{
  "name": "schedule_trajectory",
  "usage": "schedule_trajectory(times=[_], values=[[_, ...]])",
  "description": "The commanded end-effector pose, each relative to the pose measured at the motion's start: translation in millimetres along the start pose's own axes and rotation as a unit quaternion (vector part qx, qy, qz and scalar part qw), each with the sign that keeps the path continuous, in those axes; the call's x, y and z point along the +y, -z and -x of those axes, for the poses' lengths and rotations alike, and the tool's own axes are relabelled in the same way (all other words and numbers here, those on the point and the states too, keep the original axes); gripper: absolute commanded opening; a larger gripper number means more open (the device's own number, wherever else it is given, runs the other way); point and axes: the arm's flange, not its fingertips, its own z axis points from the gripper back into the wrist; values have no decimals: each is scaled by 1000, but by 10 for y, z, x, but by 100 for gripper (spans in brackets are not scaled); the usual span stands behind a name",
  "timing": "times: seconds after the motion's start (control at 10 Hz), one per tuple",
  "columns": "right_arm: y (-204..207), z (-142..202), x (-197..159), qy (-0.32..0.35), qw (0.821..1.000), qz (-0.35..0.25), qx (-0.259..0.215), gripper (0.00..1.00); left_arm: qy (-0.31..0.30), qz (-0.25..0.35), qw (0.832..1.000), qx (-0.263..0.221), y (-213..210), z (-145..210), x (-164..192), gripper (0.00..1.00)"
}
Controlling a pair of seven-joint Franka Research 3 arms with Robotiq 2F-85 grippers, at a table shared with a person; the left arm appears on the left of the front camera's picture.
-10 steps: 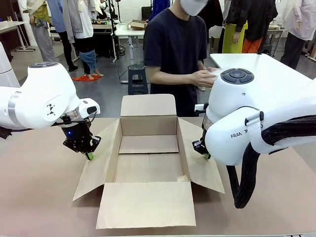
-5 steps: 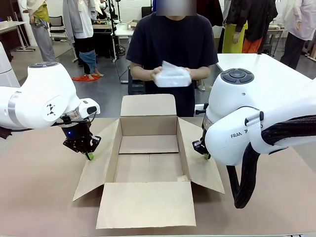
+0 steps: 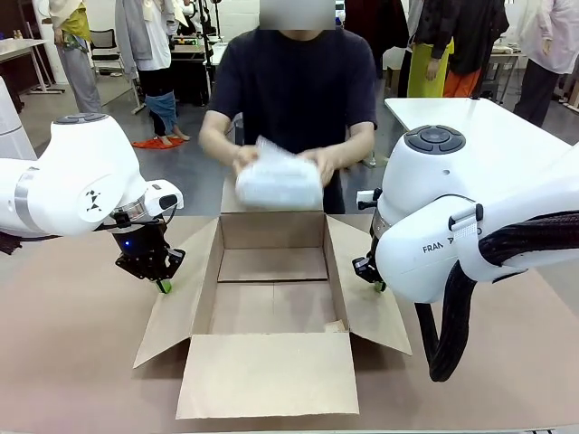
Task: Wrap the clocks to prevent damage.
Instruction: Once the human has placed the objects inside and stepped back, release both hands from the side flaps of the Package Box.
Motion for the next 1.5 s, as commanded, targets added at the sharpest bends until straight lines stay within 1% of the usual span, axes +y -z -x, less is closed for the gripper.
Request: schedule_trajectory(times=[0.0, 1.4], values=[[17, 3, -3, 0, 1000, 1, 1, 1, -2, 0, 1000, -2, -26, 8, 2, 0], [17, 3, -3, 0, 1000, 1, 1, 1, -2, 0, 1000, -2, -26, 8, 2, 0]])
